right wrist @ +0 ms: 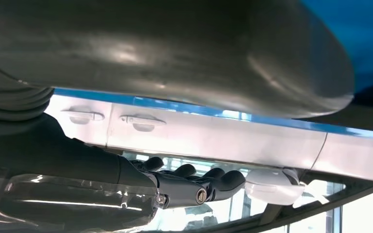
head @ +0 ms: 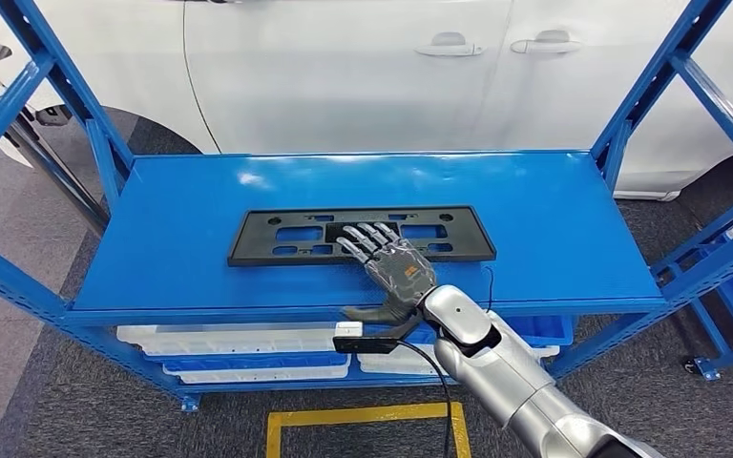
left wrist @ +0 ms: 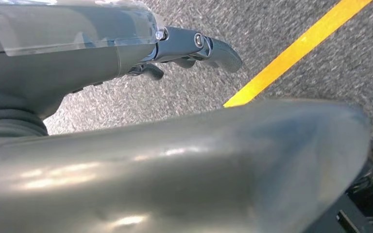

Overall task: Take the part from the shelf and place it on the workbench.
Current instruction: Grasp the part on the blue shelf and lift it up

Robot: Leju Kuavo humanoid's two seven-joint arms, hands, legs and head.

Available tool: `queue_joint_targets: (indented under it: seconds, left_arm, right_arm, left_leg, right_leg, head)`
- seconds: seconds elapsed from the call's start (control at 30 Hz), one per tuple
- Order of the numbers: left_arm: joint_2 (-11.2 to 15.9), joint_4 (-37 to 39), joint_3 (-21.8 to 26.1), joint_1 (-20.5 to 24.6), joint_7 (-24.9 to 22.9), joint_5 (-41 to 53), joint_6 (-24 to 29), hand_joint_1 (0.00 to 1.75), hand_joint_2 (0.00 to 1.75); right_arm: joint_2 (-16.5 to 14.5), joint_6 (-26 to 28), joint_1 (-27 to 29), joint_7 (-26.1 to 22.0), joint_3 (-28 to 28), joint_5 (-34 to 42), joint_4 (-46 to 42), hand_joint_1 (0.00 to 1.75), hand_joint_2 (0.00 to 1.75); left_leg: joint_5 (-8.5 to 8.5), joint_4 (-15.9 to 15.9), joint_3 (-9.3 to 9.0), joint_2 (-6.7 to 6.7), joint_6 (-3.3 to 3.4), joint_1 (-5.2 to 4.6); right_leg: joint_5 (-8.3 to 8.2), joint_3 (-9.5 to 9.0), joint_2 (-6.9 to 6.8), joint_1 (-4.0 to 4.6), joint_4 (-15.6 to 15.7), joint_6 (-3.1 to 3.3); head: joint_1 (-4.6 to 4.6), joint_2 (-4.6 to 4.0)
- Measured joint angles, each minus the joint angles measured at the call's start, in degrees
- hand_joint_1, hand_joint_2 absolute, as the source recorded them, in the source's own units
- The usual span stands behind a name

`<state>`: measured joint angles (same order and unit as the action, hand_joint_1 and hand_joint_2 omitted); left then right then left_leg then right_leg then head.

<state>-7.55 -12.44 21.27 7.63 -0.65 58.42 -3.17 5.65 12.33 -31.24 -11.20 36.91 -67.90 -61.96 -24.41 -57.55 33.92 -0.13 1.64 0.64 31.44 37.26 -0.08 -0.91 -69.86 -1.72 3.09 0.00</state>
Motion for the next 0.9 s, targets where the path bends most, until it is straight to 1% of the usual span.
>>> queue_joint_targets:
  seconds: [0.03, 0.07, 0.1, 0.13, 0.17, 0.2, 0.23, 0.27, 0.3, 0.33, 0.37, 0.4, 0.43, 0.47, 0.5, 0.53, 0.57, 0.6, 0.63, 0.67, 0.7, 0.73, 0.77, 0.8, 0.83, 0.87, 0.9]
  left_arm:
    - [-0.02, 0.00, 0.00, 0.02, -0.02, 0.00, 0.03, 0.00, 0.00]
    - [-0.04, 0.00, 0.00, 0.08, -0.02, 0.00, 0.07, 0.00, 0.00]
    - [-0.05, 0.00, 0.00, 0.15, -0.04, 0.01, 0.10, 0.00, 0.00]
    - [-0.05, 0.00, -0.01, 0.20, -0.07, 0.01, 0.13, 0.00, 0.00]
    - [-0.05, 0.00, -0.01, 0.23, -0.10, 0.02, 0.14, 0.00, 0.00]
    - [-0.05, 0.00, -0.02, 0.23, -0.14, 0.02, 0.14, 0.00, 0.00]
    - [-0.05, 0.00, -0.02, 0.23, -0.16, 0.02, 0.14, 0.00, 0.00]
    - [-0.05, 0.00, -0.02, 0.24, -0.17, 0.02, 0.14, 0.00, 0.00]
    - [-0.05, 0.00, -0.02, 0.26, -0.18, 0.02, 0.14, 0.00, 0.00]
    - [-0.05, 0.00, -0.02, 0.25, -0.19, 0.02, 0.14, 0.00, 0.00]
    - [-0.05, 0.00, -0.02, 0.23, -0.19, 0.02, 0.14, 0.00, 0.00]
    - [-0.04, 0.00, -0.02, 0.19, -0.19, 0.02, 0.14, 0.00, 0.00]
    - [-0.04, 0.00, -0.02, 0.14, -0.20, 0.00, 0.14, 0.00, 0.00]
    - [-0.03, 0.00, -0.02, 0.11, -0.20, -0.03, 0.14, 0.00, 0.00]
    - [-0.03, 0.00, -0.02, 0.10, -0.20, -0.08, 0.14, 0.00, 0.00]
    - [-0.03, 0.00, -0.02, 0.14, -0.20, -0.13, 0.15, 0.00, 0.00]
    - [-0.02, 0.00, -0.02, 0.20, -0.19, -0.17, 0.17, 0.00, 0.00]
    - [-0.02, 0.00, -0.02, 0.28, -0.19, -0.21, 0.20, 0.00, 0.00]
    - [-0.01, 0.00, -0.02, 0.33, -0.18, -0.25, 0.22, 0.00, 0.00]
    - [0.01, 0.00, -0.02, 0.35, -0.18, -0.34, 0.24, 0.00, 0.00]
    - [0.02, 0.00, -0.02, 0.33, -0.18, -0.45, 0.26, 0.00, 0.00]
    - [0.02, 0.00, -0.02, 0.31, -0.18, -0.56, 0.28, 0.00, 0.00]
    - [0.02, 0.00, -0.02, 0.32, -0.18, -0.68, 0.30, 0.00, 0.00]
    - [-0.02, 0.00, -0.02, 0.36, -0.18, -0.74, 0.32, 0.00, 0.00]
    - [-0.05, 0.00, -0.02, 0.41, -0.18, -0.79, 0.33, 0.00, 0.00]
    - [-0.08, 0.00, -0.02, 0.42, -0.18, -0.84, 0.34, 0.00, 0.00]
    - [-0.09, 0.00, -0.02, 0.41, -0.18, -0.89, 0.35, 0.00, 0.00]
  right_arm:
    - [0.00, 0.00, -0.03, 0.09, -0.01, -0.01, 0.00, 0.00, 0.00]
    - [-0.01, 0.00, -0.08, 0.16, -0.01, -0.02, 0.00, 0.00, 0.00]
    - [-0.01, -0.01, -0.10, 0.20, -0.02, -0.03, 0.00, 0.00, 0.44]
    - [0.00, -0.03, -0.08, 0.22, -0.02, -0.05, 0.00, 0.00, 0.87]
    - [0.01, -0.04, -0.05, 0.26, -0.02, -0.10, 0.00, 0.00, 1.31]
    - [0.02, -0.06, -0.05, 0.30, -0.03, -0.18, -0.01, 0.00, 1.75]
    - [0.03, -0.07, -0.07, 0.34, -0.03, -0.27, -0.01, 0.00, 1.75]
    - [0.03, -0.07, -0.11, 0.39, -0.04, -0.38, -0.02, 0.00, 1.75]
    - [0.03, -0.07, -0.13, 0.43, -0.03, -0.49, -0.02, 0.00, 1.75]
    - [0.03, -0.07, -0.12, 0.47, -0.03, -0.58, -0.02, 0.00, 1.75]
    - [0.03, -0.07, -0.08, 0.52, -0.03, -0.69, -0.01, 0.00, 1.75]
    - [0.03, -0.06, -0.01, 0.58, -0.03, -0.80, -0.01, 0.00, 1.75]
    - [0.03, -0.04, 0.06, 0.65, -0.03, -0.90, 0.00, 0.00, 1.75]
    - [0.03, -0.02, 0.11, 0.73, -0.03, -0.99, 0.00, 0.00, 1.75]
    - [0.03, 0.02, 0.12, 0.83, -0.03, -1.08, -0.01, 0.00, 1.75]
    - [0.01, 0.07, 0.09, 0.94, -0.03, -1.16, -0.01, 0.00, 1.75]
    - [-0.02, 0.10, 0.03, 1.10, -0.03, -1.28, -0.02, 0.00, 1.75]
    - [-0.04, 0.14, -0.03, 1.29, -0.02, -1.54, -0.02, 0.00, 1.75]
    - [-0.08, 0.16, -0.06, 1.57, -0.02, -1.93, -0.02, 0.00, 1.75]
    - [-0.09, 0.18, -0.09, 1.98, -0.02, -2.51, -0.02, 0.00, 1.75]
    - [-0.11, 0.19, -0.14, 2.53, -0.02, -3.20, -0.02, 0.00, 1.75]
    - [-0.12, 0.20, -0.22, 3.21, -0.02, -3.94, -0.02, 0.00, 1.75]
    - [-0.12, 0.17, -0.38, 3.98, -0.02, -4.69, -0.01, 0.00, 1.75]
    - [-0.12, 0.13, -0.60, 4.85, -0.02, -5.44, 0.04, 0.00, 1.75]
    - [-0.12, 0.05, -0.79, 5.77, -0.02, -6.25, 0.16, 0.00, 1.75]
    - [-0.12, -0.07, -0.95, 6.72, -0.02, -7.08, 0.41, 0.00, 1.75]
    - [-0.13, -0.20, -1.04, 7.70, -0.01, -7.92, 0.84, 0.00, 1.75]
  left_leg:
    - [0.03, -0.20, 0.11, -0.01, -0.17, 0.00]
    - [0.04, -0.47, 0.27, -0.03, -0.41, -0.11]
    - [0.10, -0.65, 0.45, -0.03, -0.73, -0.20]
    - [0.22, -0.72, 0.63, -0.04, -1.07, -0.29]
    - [0.39, -0.70, 0.75, -0.05, -1.43, -0.36]
    - [0.53, -0.61, 0.83, -0.05, -1.77, -0.33]
    - [0.30, -0.83, 1.00, -0.04, -2.08, -0.25]
    - [-0.55, -1.90, 1.49, -0.04, -2.39, -0.18]
    - [-2.09, -4.18, 2.46, -0.04, -2.67, -0.09]
    - [-4.13, -7.62, 3.89, -0.03, -2.90, -0.01]
    - [-6.16, -11.72, 5.58, -0.03, -3.08, 0.01]
    - [-7.56, -15.31, 7.04, -0.03, -3.19, 0.03]
    - [-7.91, -17.18, 7.68, -0.03, -3.20, 0.03]
    - [-7.15, -16.78, 7.23, -0.03, -3.11, 0.03]
    - [-5.43, -13.99, 5.64, -0.03, -2.92, 0.02]
    - [-3.43, -9.73, 3.42, -0.03, -2.62, 0.00]
    - [-2.06, -5.76, 1.34, -0.04, -2.28, -0.13]
    - [-1.25, -2.73, -0.13, -0.03, -1.95, -0.25]
    - [-1.08, -1.18, -0.76, -0.05, -1.69, -0.40]
    - [-1.24, -0.82, -0.82, -0.07, -1.50, -0.55]
    - [-1.09, -0.54, -0.73, -0.11, -1.23, -0.48]
    - [-0.87, -0.30, -0.71, -0.11, -0.94, -0.37]
    - [-0.64, 0.00, -0.76, -0.09, -0.59, -0.23]
    - [-0.41, 0.30, -0.79, -0.06, -0.26, -0.08]
    - [-0.26, 0.41, -0.74, -0.01, -0.05, -0.04]
    - [-0.19, 0.42, -0.61, 0.01, 0.09, -0.05]
    - [-0.14, 0.40, -0.48, 0.01, 0.14, -0.06]
  right_leg:
    - [-1.62, -2.31, 0.00, -0.07, 4.26, 0.09]
    - [-2.83, -4.20, 0.00, -0.02, 7.96, 0.24]
    - [-3.48, -5.37, 0.02, 0.05, 10.44, 0.44]
    - [-3.54, -5.71, 0.05, 0.17, 11.46, 0.67]
    - [-3.69, -5.55, 0.08, 0.33, 11.51, 0.95]
    - [-3.90, -5.43, 0.08, 0.27, 11.58, 1.33]
    - [-4.15, -5.35, 0.05, 0.21, 11.73, 1.72]
    - [-4.40, -5.28, -0.01, 0.13, 11.89, 2.11]
    - [-4.62, -5.19, -0.09, 0.04, 12.04, 2.44]
    - [-4.75, -5.06, -0.16, 0.08, 12.05, 2.65]
    - [-4.84, -4.91, -0.20, 0.15, 12.03, 2.77]
    - [-4.90, -4.78, -0.24, 0.23, 11.99, 2.83]
    - [-4.94, -4.69, -0.25, 0.29, 11.93, 2.86]
    - [-4.95, -4.66, -0.24, 0.34, 11.86, 2.85]
    - [-4.94, -4.70, -0.21, 0.38, 11.80, 2.82]
    - [-4.91, -4.77, -0.19, 0.41, 11.75, 2.78]
    - [-4.90, -4.77, -0.17, 0.51, 11.71, 2.64]
    - [-4.94, -4.66, -0.14, 0.59, 11.66, 2.41]
    - [-5.02, -4.48, -0.12, 0.63, 11.63, 2.14]
    - [-5.16, -4.30, -0.11, 0.66, 11.67, 1.80]
    - [-5.28, -4.19, -0.10, 0.67, 11.72, 1.45]
    - [-5.15, -4.14, -0.09, 0.63, 11.64, 1.13]
    - [-4.59, -3.88, -0.06, 0.60, 11.01, 0.81]
    - [-3.35, -3.07, -0.03, 0.57, 9.18, 0.52]
    - [-1.57, -1.64, 0.01, 0.45, 6.07, 0.28]
    - [0.38, 0.28, 0.02, 0.40, 2.03, 0.04]
    - [1.88, 2.15, 0.02, 0.30, -1.89, -0.16]
  head:
    - [-0.01, 0.00]
    - [-0.01, 0.00]
    - [-0.01, 0.00]
    - [0.00, 0.00]
    - [0.01, 0.00]
    - [0.01, 0.00]
    - [0.01, 0.00]
    - [0.01, 0.00]
    - [0.01, 0.00]
    - [0.01, 0.00]
    - [0.02, 0.00]
    - [0.02, 0.00]
    - [0.02, 0.00]
    - [0.02, 0.00]
    - [0.02, 0.00]
    - [0.02, 0.00]
    - [0.01, 0.00]
    - [0.01, 0.00]
    - [0.01, 0.00]
    - [0.00, 0.00]
    - [0.00, 0.00]
    - [-0.01, 0.00]
    - [-0.01, 0.00]
    - [-0.01, 0.00]
    - [-0.01, 0.00]
    - [-0.01, 0.00]
    - [-0.01, 0.00]
